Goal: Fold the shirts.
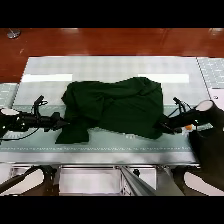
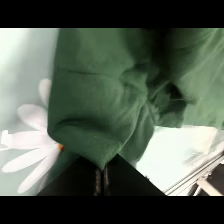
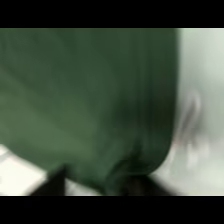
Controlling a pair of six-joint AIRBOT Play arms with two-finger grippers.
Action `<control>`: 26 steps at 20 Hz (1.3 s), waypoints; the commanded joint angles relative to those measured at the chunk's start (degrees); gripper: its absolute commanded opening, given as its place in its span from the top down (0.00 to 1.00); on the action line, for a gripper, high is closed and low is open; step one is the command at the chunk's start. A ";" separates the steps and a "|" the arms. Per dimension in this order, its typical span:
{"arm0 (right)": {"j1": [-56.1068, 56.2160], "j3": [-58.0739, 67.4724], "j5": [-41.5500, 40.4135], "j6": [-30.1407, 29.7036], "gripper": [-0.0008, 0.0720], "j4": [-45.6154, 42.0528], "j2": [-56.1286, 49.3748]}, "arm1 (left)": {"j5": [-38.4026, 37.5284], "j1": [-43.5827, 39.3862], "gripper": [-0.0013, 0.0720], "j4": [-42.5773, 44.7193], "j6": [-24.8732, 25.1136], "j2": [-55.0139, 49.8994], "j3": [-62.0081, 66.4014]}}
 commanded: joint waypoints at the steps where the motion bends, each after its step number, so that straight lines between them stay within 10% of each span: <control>1: 6.03 4.83 -1.84 0.15 0.87 1.75 -3.48 | -0.42 0.04 0.95 -1.77 0.55 0.00 0.72; 6: 8.41 24.83 5.11 1.75 0.96 -3.43 -1.53 | -7.93 0.85 0.96 -6.71 0.66 2.82 16.13; 12: 8.46 70.66 7.56 6.21 0.96 -12.07 6.43 | 4.76 1.38 0.96 -15.37 -2.19 15.15 49.94; 17: 8.46 82.29 7.30 3.10 0.96 -12.09 19.47 | 5.20 6.34 0.96 -14.51 -4.17 20.37 73.72; 26: 8.44 82.29 14.36 2.82 0.96 -18.05 33.00 | 3.21 -1.64 0.96 22.05 -16.74 32.20 86.95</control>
